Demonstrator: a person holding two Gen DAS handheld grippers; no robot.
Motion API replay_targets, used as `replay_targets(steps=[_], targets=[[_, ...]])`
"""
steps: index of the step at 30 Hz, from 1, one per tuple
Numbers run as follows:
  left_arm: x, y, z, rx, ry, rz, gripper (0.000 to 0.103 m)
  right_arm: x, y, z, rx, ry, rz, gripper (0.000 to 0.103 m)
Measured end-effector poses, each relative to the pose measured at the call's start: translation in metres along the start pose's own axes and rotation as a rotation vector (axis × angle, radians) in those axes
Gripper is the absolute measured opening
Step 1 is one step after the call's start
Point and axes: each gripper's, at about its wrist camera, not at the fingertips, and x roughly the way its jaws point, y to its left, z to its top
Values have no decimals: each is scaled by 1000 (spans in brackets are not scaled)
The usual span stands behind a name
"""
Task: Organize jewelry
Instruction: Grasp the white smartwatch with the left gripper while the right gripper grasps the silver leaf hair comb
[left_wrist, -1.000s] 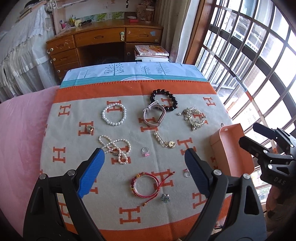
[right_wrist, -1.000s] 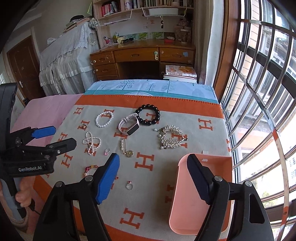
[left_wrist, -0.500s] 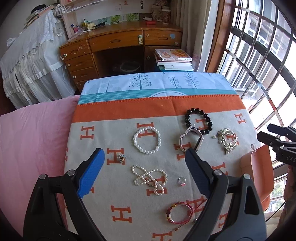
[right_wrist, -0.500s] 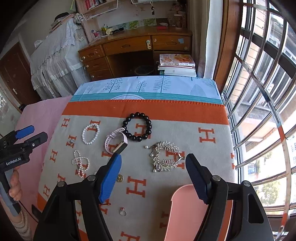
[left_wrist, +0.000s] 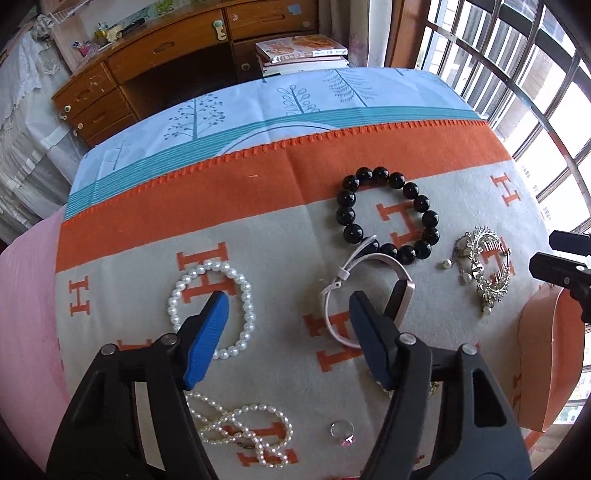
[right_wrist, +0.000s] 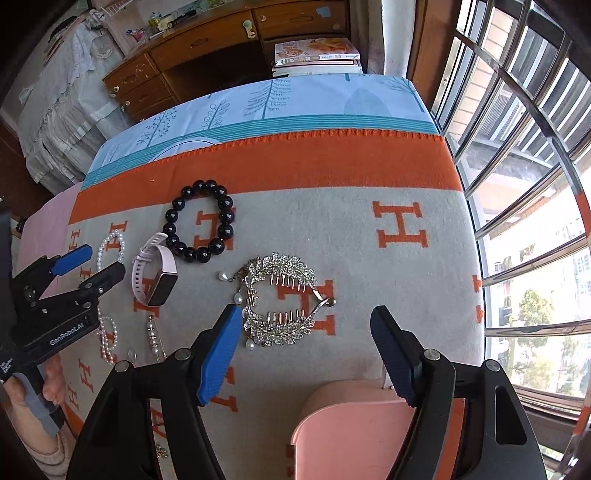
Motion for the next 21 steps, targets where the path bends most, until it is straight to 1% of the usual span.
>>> replay_targets(steps=[1,3,5,6,7,10,11,16,18,19,21], targets=[[7,-3,3,5,7,4,62,3,-1,0,7,9,17,74],[19,-7,6,12,22,5,53,6,0,0,8,24,39,74],[29,-8,10,9,35,-9,47,12,3,-1,7,42,60,74],[31,-8,11,6,39,-14,45,14,6,-2,10,54,70,72],[33,-8,11,5,41,-18,44,17,10,-2,13,65,75,66],[36,-11,13,15,35,-19,39,25,18,-2,20,101,96,57],[36,-12,13,18,36,-21,37,28,20,-2,23,108,98,56],[35,-14,14,12,48,-38,28,44,35,3,41,144,122,45],[35,-15,15,9,52,-49,22,47,42,6,36,130,105,43],[34,-16,14,8,54,-50,22,49,45,7,34,135,109,39],[33,-16,14,5,57,-50,21,51,50,8,35,139,95,38]])
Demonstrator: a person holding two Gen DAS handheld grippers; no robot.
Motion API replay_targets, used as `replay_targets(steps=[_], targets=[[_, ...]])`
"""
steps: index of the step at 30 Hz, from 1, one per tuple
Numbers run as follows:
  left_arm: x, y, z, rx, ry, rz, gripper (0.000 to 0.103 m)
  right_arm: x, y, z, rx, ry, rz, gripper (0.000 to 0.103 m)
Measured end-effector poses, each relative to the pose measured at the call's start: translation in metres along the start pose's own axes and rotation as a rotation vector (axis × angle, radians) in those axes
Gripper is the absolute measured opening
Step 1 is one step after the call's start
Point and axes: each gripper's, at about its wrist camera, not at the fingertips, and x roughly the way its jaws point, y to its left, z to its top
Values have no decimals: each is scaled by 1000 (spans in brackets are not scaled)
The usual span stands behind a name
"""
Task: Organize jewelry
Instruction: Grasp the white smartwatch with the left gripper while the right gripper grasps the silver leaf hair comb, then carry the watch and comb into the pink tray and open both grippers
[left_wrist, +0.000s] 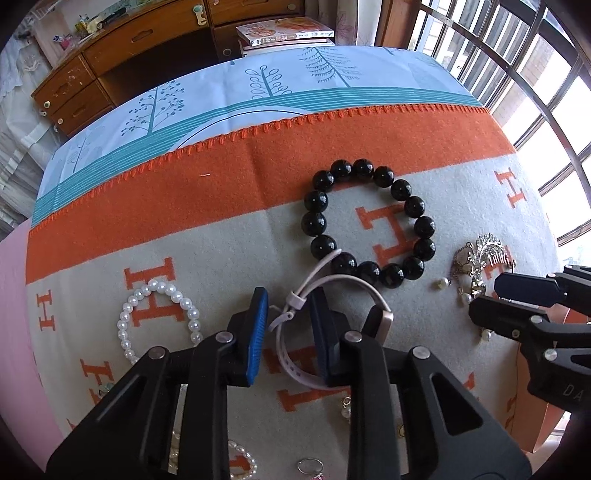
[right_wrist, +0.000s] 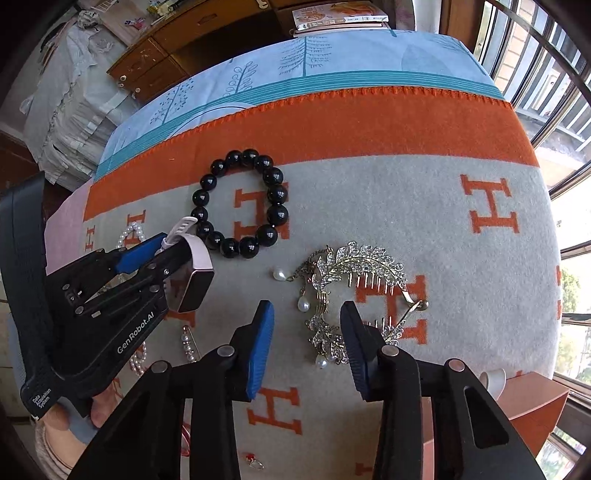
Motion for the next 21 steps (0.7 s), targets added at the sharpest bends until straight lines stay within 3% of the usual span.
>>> replay_targets(steps=[10,15,21], targets=[[-2,9,0,-39,5,-41,21,17,6,7,-8,40,-53,26],[-2,9,0,-42,12,-44,20,20,11,10,-24,22,-103,16],[-1,9,0,-42,35,-31,14,8,0,5,-1,-20,-90,7]])
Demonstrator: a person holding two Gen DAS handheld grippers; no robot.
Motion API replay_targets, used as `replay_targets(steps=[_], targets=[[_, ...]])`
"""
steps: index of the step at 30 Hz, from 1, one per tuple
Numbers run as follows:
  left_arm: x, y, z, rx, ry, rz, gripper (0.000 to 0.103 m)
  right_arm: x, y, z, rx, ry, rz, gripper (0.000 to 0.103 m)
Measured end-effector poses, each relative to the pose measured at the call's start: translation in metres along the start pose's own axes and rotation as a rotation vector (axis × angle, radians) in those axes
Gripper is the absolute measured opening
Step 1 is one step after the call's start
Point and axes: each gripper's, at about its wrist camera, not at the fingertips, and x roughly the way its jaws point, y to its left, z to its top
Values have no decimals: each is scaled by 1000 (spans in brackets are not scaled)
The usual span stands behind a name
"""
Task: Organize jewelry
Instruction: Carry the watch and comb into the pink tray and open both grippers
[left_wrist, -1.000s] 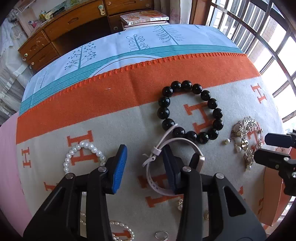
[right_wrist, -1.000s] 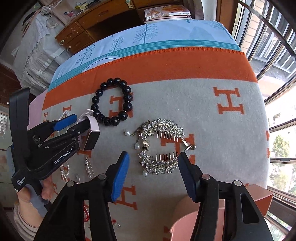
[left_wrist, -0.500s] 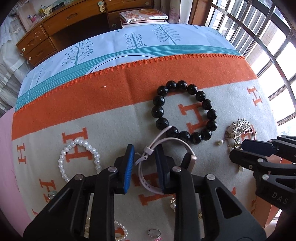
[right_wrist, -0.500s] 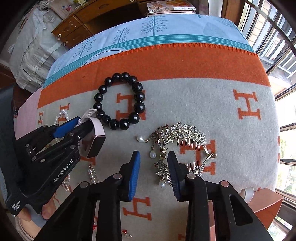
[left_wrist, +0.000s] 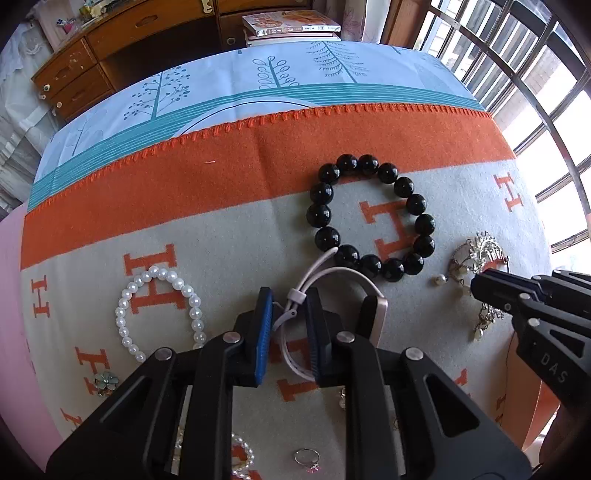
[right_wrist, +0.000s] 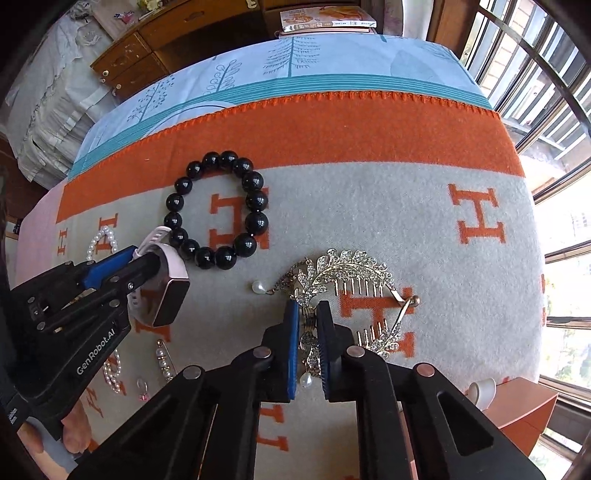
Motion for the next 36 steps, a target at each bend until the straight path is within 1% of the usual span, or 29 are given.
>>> replay_targets(steps=[3,6,10,12,15,17,19,22,26,30,33,36], targets=[[-3,5,-2,-25,-6,-19,10,-17,-5,-4,13,-41,33,7],[-15,12,-5,-64,-39,-22,9,-40,-11,-10,22,-88,80,7],[-46,15,-11,-90,-89,-33,9,-77,-18,-22,21,-155,142,7],[-67,11,-16,-90,-115,-50,9,-98,-23,-33,16,-191,172,7],[-104,-3,-27,-70,-164,-81,9,-131,-33,-56,4,-244,217,7],[-129,-17,-34,-51,-193,-117,9,-152,-45,-76,-1,-276,239,7],[-150,-37,-42,-21,-222,-153,9,-171,-56,-97,-2,-305,253,7],[-173,-74,-54,33,-243,-203,9,-191,-74,-132,-1,-334,252,7],[-184,-126,-65,106,-247,-280,9,-196,-99,-176,6,-319,222,7],[-182,-172,-77,166,-245,-322,9,-177,-124,-212,17,-265,190,7],[-166,-198,-80,191,-210,-334,9,-155,-139,-234,30,-207,169,7],[-138,-216,-83,212,-167,-326,9,-131,-148,-250,37,-154,144,7]])
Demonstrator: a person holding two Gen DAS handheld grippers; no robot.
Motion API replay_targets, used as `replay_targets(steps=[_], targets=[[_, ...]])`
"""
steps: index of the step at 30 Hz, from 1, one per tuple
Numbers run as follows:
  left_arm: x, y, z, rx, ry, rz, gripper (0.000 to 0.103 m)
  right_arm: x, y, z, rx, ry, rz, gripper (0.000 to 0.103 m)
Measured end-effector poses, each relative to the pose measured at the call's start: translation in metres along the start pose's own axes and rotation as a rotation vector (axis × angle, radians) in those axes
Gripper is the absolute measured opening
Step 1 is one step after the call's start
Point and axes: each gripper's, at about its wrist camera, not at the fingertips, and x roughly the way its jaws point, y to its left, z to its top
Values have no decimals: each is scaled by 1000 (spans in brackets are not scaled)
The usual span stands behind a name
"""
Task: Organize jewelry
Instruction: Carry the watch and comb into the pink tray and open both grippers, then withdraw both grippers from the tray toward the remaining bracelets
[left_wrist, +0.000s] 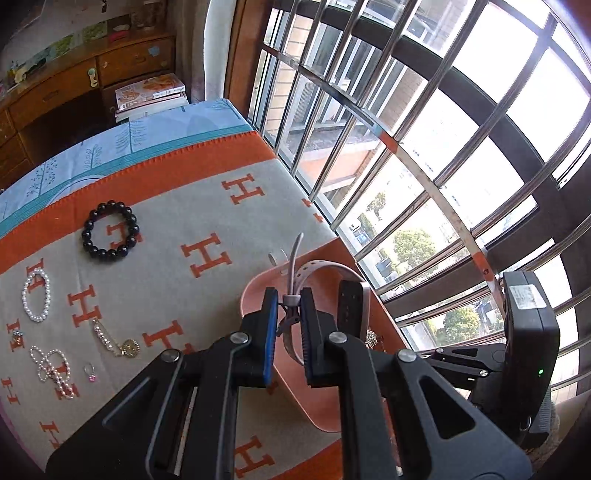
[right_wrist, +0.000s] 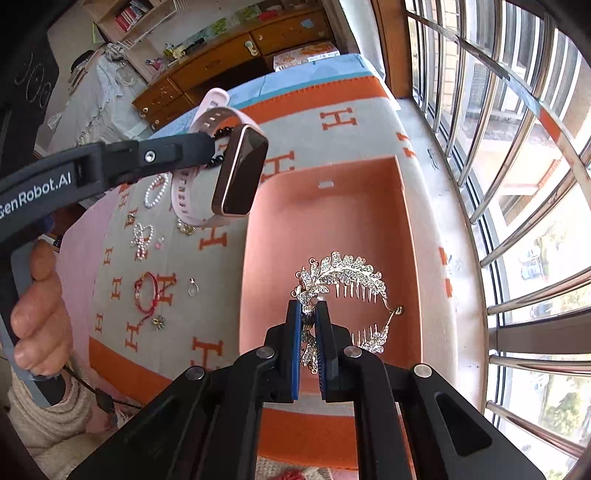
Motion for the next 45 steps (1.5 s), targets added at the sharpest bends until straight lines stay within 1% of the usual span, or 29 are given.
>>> replay_targets(steps=[5,8,9,11,13,15,16,18,23,28,32,35,36,37,43,45], targets=[[49,-8,-11,9,75,4,9,38,-6,-18,-27,48,-35,7],[72,-10,-16,17,100,19,9,60,-7,-20,-38,71,-52,7],[78,-11,-17,23,104,30,10,63,-8,-20,-32,80,-46,10],[90,-12,-19,38,113,48,10,67,-10,-21,-10,94,-20,20],[98,-12,-21,45,116,63,10,65,-12,-25,-10,65,-19,41],[100,-12,-21,53,107,79,11,59,-13,-29,-20,24,-41,50],[101,-11,-21,57,106,84,12,55,-14,-30,-26,5,-47,52],[98,-11,-22,58,106,82,13,50,-16,-32,-32,-16,-50,53],[81,-15,-29,52,86,45,17,41,-17,-32,-32,-37,-47,53],[65,-25,-39,107,70,94,17,38,-20,-31,-26,-66,-60,53],[52,-25,-42,110,47,81,17,34,-22,-33,-18,-78,-58,53],[38,-19,-41,83,26,57,17,31,-24,-31,-10,-85,-64,53],[32,-16,-41,72,15,51,17,31,-25,-32,-8,-89,-62,53],[25,-13,-42,62,-1,47,17,21,-13,-28,-5,-94,-59,53],[-15,7,-56,34,-134,89,17,7,-2,-25,-10,-125,-47,53],[-24,15,-63,23,-157,81,17,6,3,-24,-18,-127,-39,53]])
